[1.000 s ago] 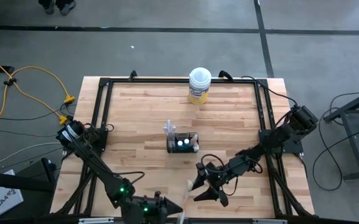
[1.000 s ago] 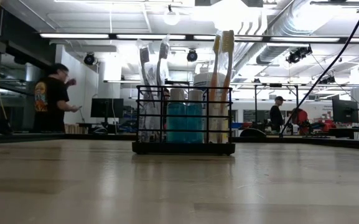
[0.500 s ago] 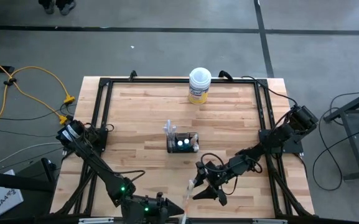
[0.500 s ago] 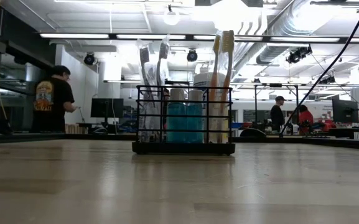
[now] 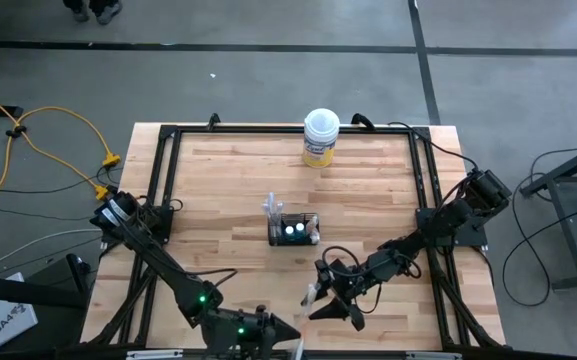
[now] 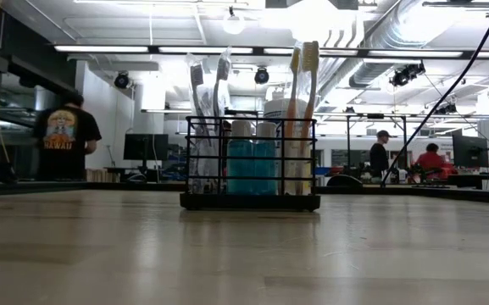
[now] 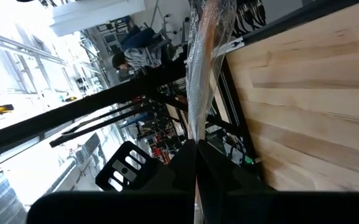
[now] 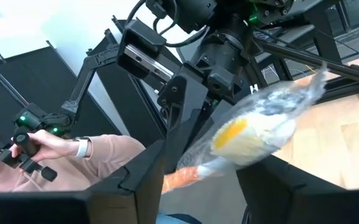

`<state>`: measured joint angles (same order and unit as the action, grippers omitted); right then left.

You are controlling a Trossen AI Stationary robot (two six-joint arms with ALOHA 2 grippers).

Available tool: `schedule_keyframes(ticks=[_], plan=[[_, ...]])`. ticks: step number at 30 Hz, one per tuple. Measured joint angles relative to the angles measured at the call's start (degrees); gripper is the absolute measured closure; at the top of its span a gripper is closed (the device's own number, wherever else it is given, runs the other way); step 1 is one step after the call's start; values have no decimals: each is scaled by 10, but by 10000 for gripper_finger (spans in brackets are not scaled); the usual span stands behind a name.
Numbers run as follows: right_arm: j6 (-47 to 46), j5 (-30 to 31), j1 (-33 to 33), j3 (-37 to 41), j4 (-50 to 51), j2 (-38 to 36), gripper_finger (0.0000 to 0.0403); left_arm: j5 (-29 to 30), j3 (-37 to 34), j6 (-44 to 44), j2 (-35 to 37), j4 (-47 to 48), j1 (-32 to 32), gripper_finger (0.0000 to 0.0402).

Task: Pick & Place toothbrushing station
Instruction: Put the orange toothbrush into the wire organizer

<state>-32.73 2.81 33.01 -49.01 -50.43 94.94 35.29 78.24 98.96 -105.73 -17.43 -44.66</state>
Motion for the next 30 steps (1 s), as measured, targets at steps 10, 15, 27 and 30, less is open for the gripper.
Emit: schedule_keyframes(ticks=[10,15,27,30], plan=[[0,0,0,0,1,0,295,0,0,-19,0,2,-1,401],[0,0,0,0,1,0,324,1,0,-19,0,3,-1,401],[0,-2,0,0,-1,0,386,2,0,-19,0,5,-1,401],[-2,-4,-2,0,0,0,392,2,0,-19,-1,5,-1,401]])
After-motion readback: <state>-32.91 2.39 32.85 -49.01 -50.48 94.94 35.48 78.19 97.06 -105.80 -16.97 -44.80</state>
